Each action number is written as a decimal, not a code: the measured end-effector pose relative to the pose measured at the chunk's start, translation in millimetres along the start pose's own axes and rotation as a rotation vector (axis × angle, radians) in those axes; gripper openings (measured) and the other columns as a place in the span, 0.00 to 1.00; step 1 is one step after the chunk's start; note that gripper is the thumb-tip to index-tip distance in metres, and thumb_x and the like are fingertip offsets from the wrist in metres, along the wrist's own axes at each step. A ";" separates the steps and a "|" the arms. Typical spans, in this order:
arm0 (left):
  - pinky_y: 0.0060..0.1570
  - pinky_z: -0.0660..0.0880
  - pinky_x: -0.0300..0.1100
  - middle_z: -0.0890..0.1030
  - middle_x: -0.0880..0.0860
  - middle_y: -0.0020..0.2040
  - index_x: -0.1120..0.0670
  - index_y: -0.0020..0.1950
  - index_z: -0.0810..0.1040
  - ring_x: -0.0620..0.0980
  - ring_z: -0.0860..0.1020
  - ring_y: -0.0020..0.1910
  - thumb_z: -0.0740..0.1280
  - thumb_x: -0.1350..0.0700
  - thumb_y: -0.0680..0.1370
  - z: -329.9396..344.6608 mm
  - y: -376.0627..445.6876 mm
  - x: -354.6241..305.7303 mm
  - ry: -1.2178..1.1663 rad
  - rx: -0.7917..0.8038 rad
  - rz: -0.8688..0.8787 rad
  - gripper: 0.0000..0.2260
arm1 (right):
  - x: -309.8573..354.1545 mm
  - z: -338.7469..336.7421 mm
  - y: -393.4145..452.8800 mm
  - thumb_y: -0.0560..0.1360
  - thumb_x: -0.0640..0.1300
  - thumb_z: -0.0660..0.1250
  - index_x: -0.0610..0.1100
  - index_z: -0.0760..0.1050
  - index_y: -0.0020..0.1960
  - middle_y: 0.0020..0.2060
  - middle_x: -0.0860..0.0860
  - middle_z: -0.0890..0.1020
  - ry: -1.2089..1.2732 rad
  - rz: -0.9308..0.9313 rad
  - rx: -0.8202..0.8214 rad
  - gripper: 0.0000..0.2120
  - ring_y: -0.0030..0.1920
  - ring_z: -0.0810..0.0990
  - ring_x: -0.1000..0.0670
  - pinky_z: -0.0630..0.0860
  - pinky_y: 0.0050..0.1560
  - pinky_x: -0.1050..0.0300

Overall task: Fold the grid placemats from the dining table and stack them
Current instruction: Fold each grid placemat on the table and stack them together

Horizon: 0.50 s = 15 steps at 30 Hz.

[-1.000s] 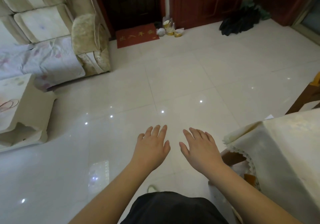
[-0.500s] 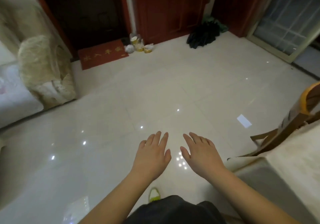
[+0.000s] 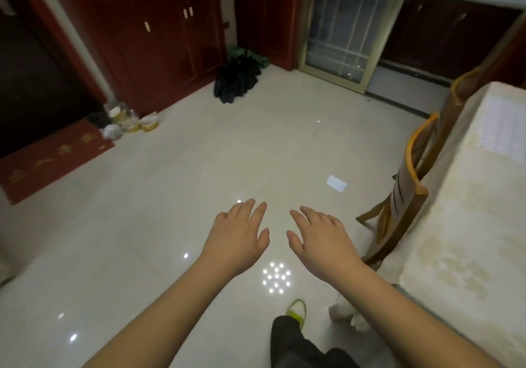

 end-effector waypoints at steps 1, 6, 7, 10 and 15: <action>0.70 0.61 0.48 0.57 0.50 0.79 0.48 0.80 0.51 0.49 0.57 0.77 0.51 0.43 0.82 -4.5 21.3 -4.3 -0.005 0.004 0.040 0.26 | -12.5 -5.4 12.5 0.82 0.59 0.46 0.51 0.53 0.78 0.77 0.51 0.59 0.007 0.023 -0.011 0.27 0.75 0.61 0.49 0.55 0.74 0.50; 0.70 0.61 0.47 0.59 0.49 0.78 0.47 0.79 0.54 0.48 0.58 0.76 0.52 0.44 0.82 -36.0 125.9 -26.0 0.010 -0.019 0.163 0.25 | -76.4 -46.2 78.7 0.82 0.57 0.48 0.50 0.60 0.76 0.74 0.52 0.65 0.048 0.122 -0.106 0.24 0.71 0.66 0.49 0.59 0.71 0.52; 0.70 0.61 0.47 0.59 0.49 0.78 0.47 0.79 0.55 0.48 0.58 0.76 0.52 0.44 0.82 -41.8 145.4 -29.6 0.017 -0.029 0.166 0.25 | -88.6 -54.3 91.1 0.82 0.57 0.47 0.50 0.61 0.75 0.73 0.52 0.66 0.062 0.143 -0.116 0.24 0.71 0.67 0.49 0.59 0.71 0.52; 0.70 0.60 0.47 0.59 0.49 0.78 0.47 0.79 0.55 0.48 0.58 0.76 0.52 0.44 0.82 -55.9 197.1 -43.1 0.011 -0.032 0.175 0.25 | -121.9 -75.8 122.6 0.82 0.57 0.47 0.50 0.61 0.76 0.73 0.52 0.66 0.102 0.172 -0.116 0.24 0.71 0.66 0.49 0.59 0.71 0.52; 0.70 0.60 0.46 0.59 0.49 0.78 0.47 0.79 0.55 0.48 0.58 0.76 0.52 0.44 0.82 -82.7 271.1 -67.8 0.035 -0.055 0.242 0.25 | -173.9 -116.7 167.0 0.82 0.57 0.48 0.50 0.61 0.75 0.73 0.52 0.66 0.075 0.220 -0.143 0.24 0.71 0.67 0.48 0.60 0.69 0.52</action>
Point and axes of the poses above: each hand's wrist, its own y-axis towards the middle knuckle, its own z-axis out of the palm, x = y × z, the point moved 5 cm from there along y, towards the middle knuckle
